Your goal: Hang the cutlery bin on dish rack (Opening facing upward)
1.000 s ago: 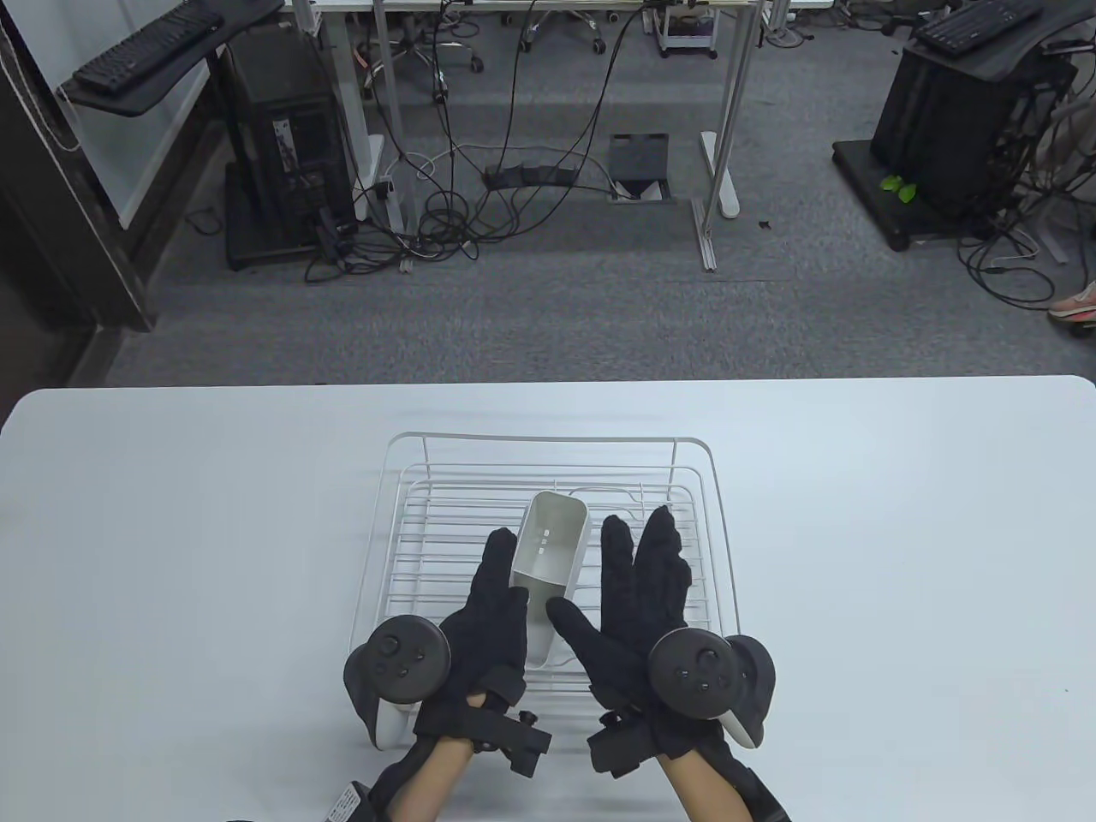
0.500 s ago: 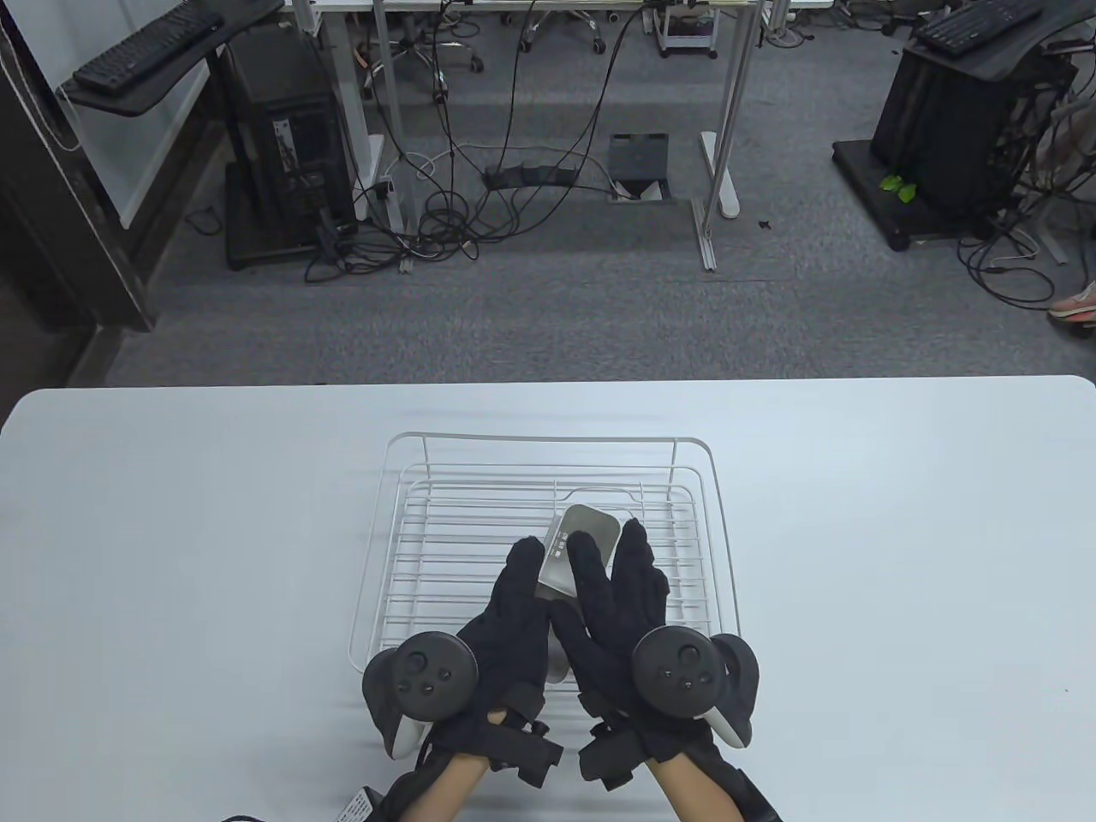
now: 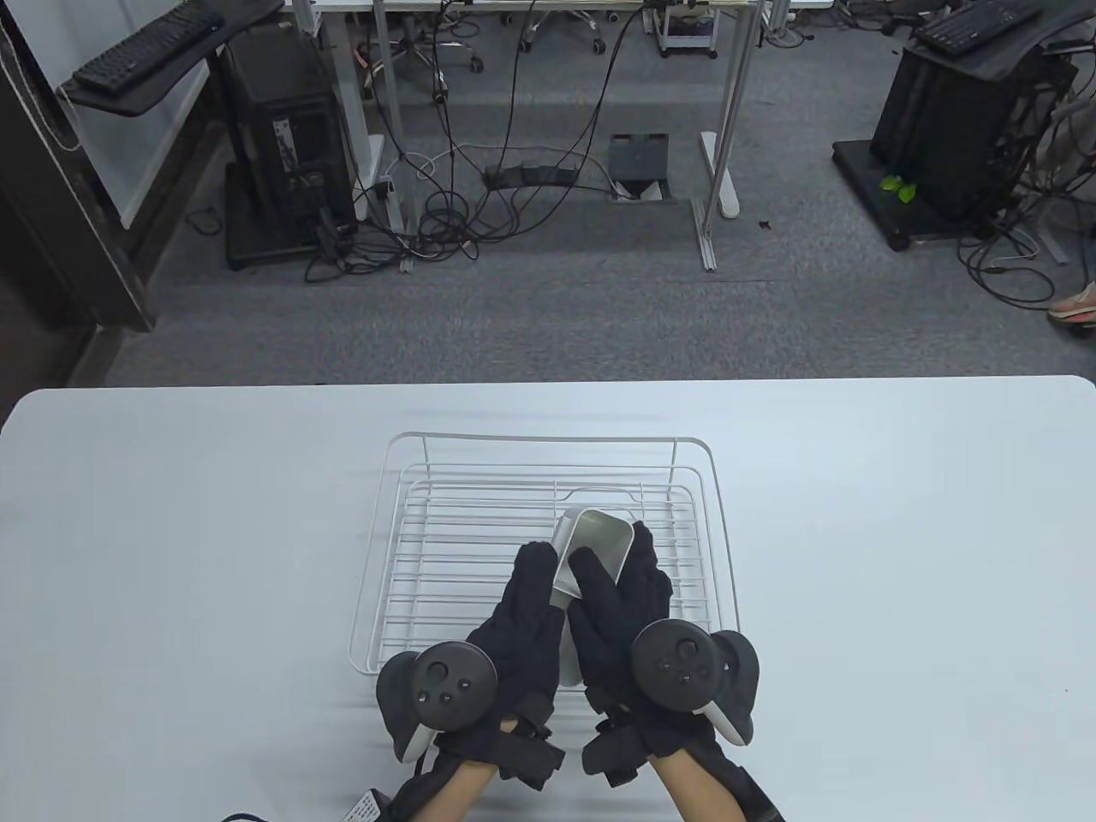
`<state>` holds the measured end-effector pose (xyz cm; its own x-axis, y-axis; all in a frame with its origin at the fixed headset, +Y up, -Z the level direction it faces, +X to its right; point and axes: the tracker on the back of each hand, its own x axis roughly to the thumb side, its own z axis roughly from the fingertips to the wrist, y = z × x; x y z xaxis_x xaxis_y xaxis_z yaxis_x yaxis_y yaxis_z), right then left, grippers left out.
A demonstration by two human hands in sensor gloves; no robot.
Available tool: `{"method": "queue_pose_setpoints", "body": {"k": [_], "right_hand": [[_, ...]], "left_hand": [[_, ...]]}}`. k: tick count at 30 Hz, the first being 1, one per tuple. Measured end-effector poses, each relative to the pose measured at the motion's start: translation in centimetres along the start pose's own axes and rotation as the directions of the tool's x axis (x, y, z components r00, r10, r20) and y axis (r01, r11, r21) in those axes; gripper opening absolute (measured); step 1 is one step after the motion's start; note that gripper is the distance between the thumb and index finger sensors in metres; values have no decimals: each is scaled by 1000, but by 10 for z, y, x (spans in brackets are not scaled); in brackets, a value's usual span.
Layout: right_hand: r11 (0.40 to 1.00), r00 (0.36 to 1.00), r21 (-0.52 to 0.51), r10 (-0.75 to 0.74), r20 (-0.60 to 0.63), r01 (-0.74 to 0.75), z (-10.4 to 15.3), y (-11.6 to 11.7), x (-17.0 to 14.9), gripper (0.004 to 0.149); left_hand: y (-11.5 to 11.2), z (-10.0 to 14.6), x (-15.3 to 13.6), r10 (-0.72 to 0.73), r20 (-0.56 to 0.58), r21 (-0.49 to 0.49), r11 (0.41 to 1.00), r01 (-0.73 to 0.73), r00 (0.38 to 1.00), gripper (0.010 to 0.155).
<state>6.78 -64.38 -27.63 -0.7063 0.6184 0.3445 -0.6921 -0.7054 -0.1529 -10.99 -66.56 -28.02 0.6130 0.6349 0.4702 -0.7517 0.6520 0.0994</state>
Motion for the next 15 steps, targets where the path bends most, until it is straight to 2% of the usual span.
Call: {"method": "queue_pose_setpoints", "body": {"k": [15], "right_hand": [[999,1000,-47,2,9,-2,0,-5,0,39]], "left_hand": [[-2,2,5,-1,24,8,1000,0,1000,61]]}}
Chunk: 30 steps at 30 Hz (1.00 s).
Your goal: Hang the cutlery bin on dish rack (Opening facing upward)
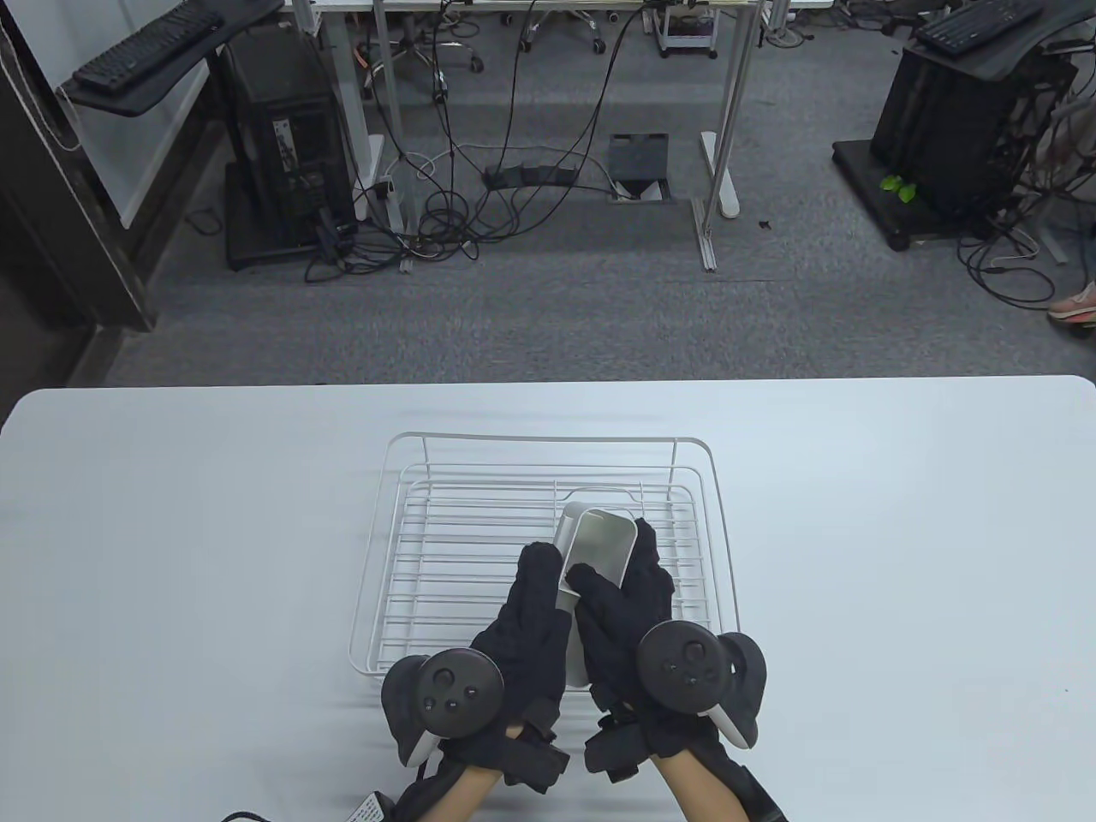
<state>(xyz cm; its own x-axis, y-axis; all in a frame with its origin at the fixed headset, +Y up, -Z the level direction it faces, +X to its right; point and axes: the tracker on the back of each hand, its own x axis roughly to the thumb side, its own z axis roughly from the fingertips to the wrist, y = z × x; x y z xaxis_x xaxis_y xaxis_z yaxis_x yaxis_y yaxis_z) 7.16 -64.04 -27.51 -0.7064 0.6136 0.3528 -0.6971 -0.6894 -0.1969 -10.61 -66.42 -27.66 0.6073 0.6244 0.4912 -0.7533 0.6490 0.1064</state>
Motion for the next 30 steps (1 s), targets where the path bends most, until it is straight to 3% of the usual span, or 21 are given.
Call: {"method": "queue_pose_setpoints", "body": {"k": [6,14,22,30], "right_hand": [[999,999,25,34,5,-34,-1,-3,1,38],[999,999,-44,24,35,-22,2,-6,3,37],[994,998,-106,20,56,-14,4,-8,1,37],[982,998,-185,42,55,-32,5,-17,-3,36]], "left_hand": [[-1,1,2,6,5,-8,1000,-6,1000,62],[2,2,7,-38,47,25,999,37,998,63],[4,2,12,-141,91,43,990,138,986,64],[24,1,16,-295,135,122,952,279,946,68]]}}
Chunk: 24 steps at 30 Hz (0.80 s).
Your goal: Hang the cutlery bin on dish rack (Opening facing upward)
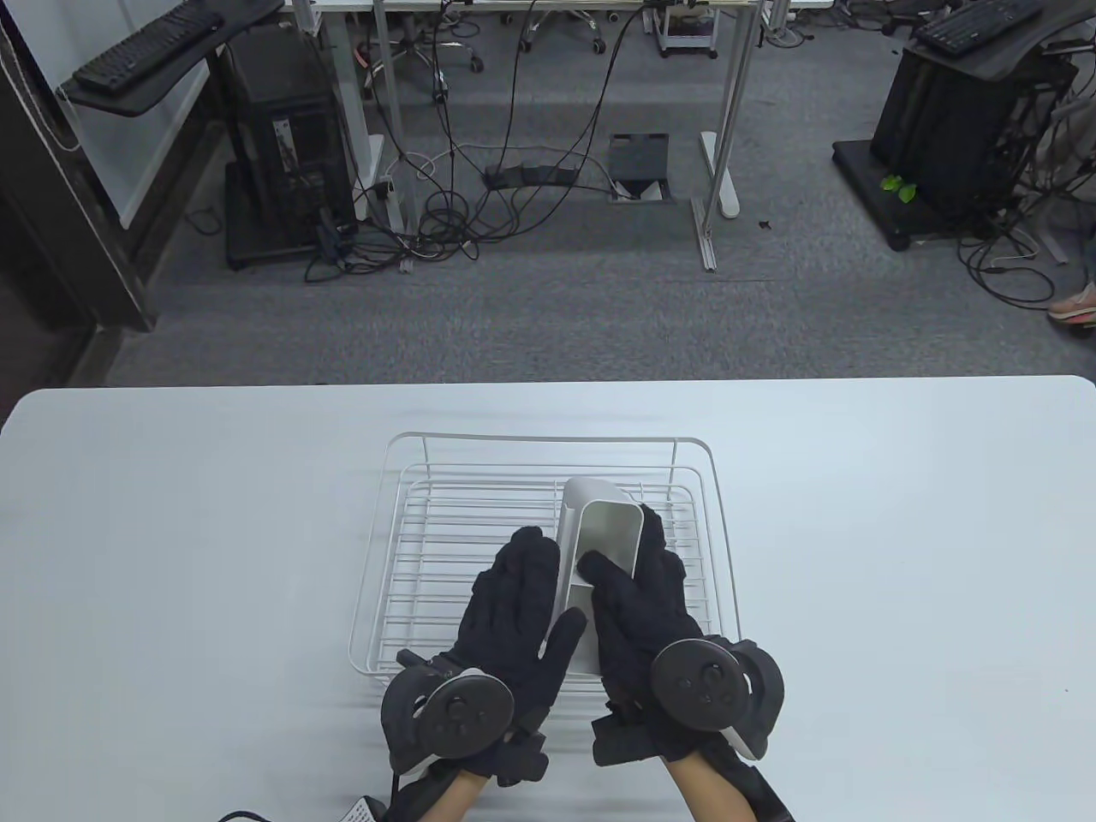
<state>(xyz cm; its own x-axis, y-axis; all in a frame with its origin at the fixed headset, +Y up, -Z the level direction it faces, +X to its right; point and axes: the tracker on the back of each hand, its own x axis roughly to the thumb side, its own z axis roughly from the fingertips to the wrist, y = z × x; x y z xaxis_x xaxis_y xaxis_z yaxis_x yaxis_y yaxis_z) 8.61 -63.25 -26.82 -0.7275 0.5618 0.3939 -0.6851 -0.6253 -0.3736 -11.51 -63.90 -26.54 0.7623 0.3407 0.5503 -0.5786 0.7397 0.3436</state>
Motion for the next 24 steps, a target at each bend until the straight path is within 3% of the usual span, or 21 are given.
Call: {"method": "queue_pose_setpoints", "body": {"k": [12,19,24], "right_hand": [[999,998,-52,-16,-60,13,-6,-25,-18,34],[995,995,-92,-33,-99,24,-8,-38,-30,33],[994,992,-111,-33,-119,20,-8,-45,-36,33]], "left_hand": [[7,-4,-40,-171,-94,-65,984,166,981,72],[-9,-2,-67,-270,-148,-208,949,237,951,73],[-28,2,-80,-362,-157,-375,882,283,919,75]]}}
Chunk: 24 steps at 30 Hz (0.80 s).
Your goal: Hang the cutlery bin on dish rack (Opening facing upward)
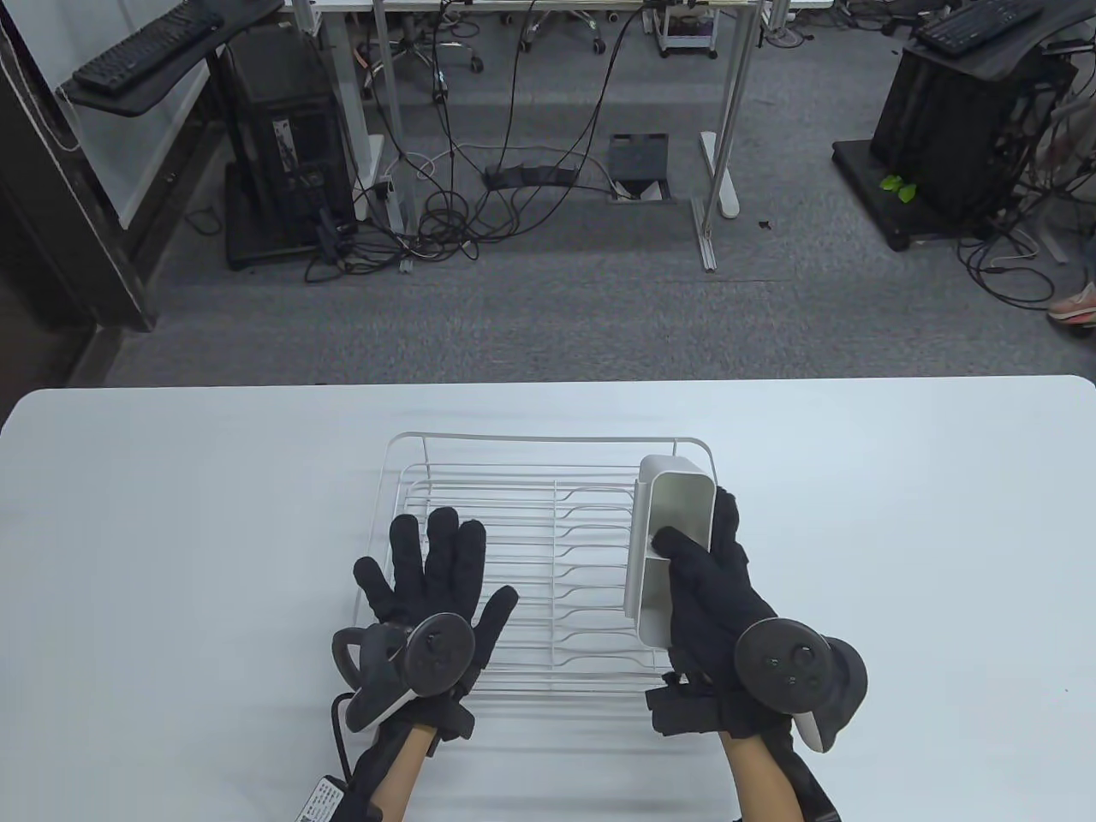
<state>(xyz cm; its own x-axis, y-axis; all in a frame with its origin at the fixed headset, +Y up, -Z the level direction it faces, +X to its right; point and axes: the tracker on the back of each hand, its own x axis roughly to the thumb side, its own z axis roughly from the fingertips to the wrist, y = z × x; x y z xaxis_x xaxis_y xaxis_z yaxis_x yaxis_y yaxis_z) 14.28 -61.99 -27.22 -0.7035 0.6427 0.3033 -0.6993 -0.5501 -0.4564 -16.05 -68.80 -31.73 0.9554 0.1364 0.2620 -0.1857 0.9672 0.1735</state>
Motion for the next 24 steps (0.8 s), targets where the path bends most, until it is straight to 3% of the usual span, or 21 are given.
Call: {"method": "queue_pose_setpoints", "body": {"k": [2,4,24], "right_hand": [[1000,1000,-6,0,-9,0,-1,-2,-2,33],[1000,1000,-10,0,-17,0,-1,-4,-4,33],[995,990,-97,-7,-141,-7,-6,-35,-37,33]], "left_hand": [[-8,-2,-2,-32,-10,-92,995,31,999,77],[-14,-3,-4,-42,-25,-116,992,39,999,77],[-32,-2,-16,12,-49,-193,981,-21,999,74]]}}
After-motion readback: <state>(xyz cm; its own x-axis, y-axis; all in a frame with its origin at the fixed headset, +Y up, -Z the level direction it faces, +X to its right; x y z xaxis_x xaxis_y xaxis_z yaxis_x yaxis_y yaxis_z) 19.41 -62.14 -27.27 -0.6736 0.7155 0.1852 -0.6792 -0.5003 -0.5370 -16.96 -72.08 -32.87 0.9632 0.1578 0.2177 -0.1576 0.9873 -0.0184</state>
